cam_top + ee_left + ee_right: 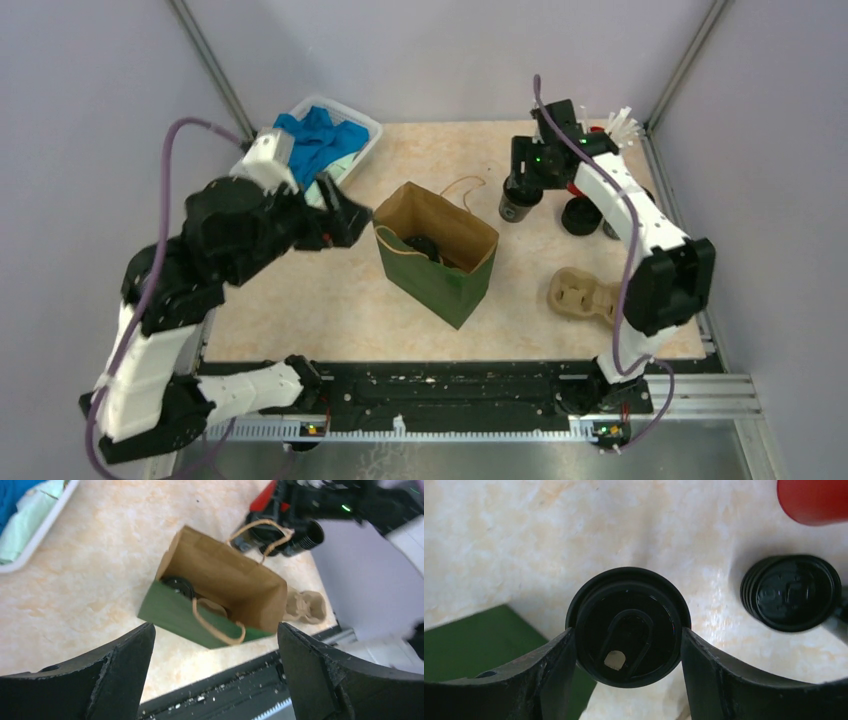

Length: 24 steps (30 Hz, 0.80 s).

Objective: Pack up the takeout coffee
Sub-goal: Pick up the coffee cup from the center of the board, then place the coffee cup on the cup tray.

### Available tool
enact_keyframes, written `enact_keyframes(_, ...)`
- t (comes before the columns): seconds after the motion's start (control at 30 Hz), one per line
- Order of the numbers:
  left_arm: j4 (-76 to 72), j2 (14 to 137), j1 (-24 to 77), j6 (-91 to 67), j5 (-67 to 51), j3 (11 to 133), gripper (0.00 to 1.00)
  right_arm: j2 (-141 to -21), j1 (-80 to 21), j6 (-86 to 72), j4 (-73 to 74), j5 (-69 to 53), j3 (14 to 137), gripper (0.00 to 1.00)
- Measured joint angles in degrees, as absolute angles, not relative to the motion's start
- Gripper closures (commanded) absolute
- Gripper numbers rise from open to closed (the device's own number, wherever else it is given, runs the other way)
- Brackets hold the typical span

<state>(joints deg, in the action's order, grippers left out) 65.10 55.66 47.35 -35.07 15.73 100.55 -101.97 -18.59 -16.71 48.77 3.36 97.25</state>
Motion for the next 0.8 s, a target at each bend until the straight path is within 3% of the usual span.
enact_keyframes(0.17, 67.09, 73.69, 40.21, -30.39, 12.56, 115.22, 0.02, -87.02, -18.63, -15.88, 48.62, -0.71, 88.71, 0.5)
enact_keyframes(0.33, 64.38, 87.24, 25.82, -23.35, 0.51, 114.98, 0.06, -77.87, -18.63, -14.87, 51.09, -3.6, 85.03, 0.51)
enact_keyframes(0.63, 60.9, 93.25, 23.92, -13.5, -12.58, 111.2, 0.25, -63.16, -18.63, -13.13, 54.81, -14.24, 84.53, 0.51)
enact_keyframes(0.8, 59.13, 93.43, 23.92, -10.83, -15.86, 108.88, 0.34, -60.64, -18.63, -12.88, 56.71, -20.21, 88.36, 0.51)
